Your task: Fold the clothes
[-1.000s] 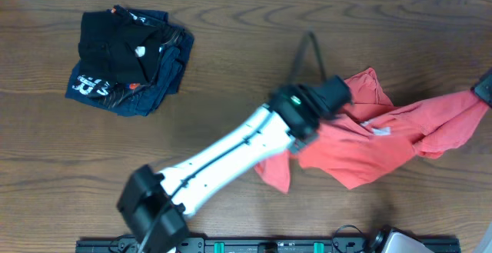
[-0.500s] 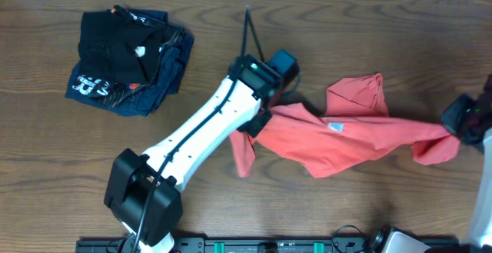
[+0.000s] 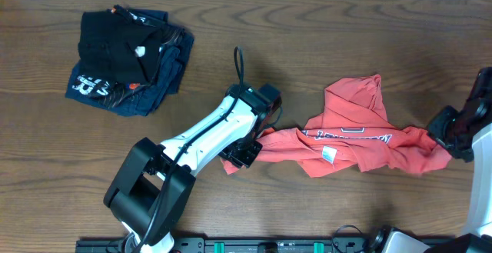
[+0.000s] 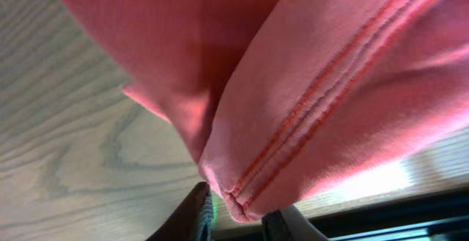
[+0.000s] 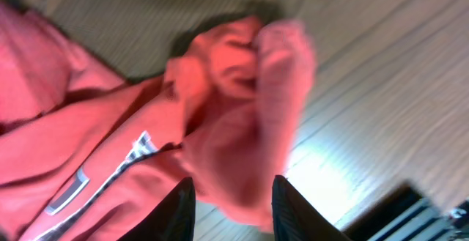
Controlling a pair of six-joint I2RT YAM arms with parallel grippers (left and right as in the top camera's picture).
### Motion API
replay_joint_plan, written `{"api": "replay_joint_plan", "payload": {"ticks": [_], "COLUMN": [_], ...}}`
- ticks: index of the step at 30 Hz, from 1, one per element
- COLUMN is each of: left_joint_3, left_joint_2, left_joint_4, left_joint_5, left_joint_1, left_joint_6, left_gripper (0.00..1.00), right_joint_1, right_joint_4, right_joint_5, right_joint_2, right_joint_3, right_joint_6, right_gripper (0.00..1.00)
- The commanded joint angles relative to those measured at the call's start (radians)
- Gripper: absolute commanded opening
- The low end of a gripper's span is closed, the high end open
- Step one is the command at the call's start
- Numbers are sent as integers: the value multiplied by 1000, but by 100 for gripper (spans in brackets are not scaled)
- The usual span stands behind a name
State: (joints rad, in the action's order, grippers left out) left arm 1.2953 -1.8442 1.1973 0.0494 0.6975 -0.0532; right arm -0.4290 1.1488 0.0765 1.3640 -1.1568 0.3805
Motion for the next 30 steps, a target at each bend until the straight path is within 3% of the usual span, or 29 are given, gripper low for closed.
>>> {"api": "replay_joint_plan", "payload": {"ticks": [1,6,15,20,22,26,30], "left_joint_3": [4,4,56,59,59,42,41], "left_joint_2": [-5,-5,81,146,147,119,70], "left_joint_4": [-6,-10,-36,-150,-197,-330,-420], "left_joint_5": [14,14,15,19,26,130,251], "left_joint_1": [-1,-1,0,0,0,8,43], "left_joint_6": [-13,-12,-12,-12,-13,12,117], "left_gripper": [27,27,29,44,54,63,67], "right_joint_1": [-2,-2,-2,-2,-2,-2,-2], "right_joint_4": [7,-43,-256,-215,-214,-249,-274], "right_joint_5": [-149,-264,-552,-552,-552,-552,-552], "right_joint_2": [-4,-4,-4,-4,-4,-4,-4], "right_joint_3": [41,179,338,350,364,370,370], "right_joint_6": [7,5,-226,-229,-229,-227,-212], "right_gripper": [30,25,27,30,30,30,31]}}
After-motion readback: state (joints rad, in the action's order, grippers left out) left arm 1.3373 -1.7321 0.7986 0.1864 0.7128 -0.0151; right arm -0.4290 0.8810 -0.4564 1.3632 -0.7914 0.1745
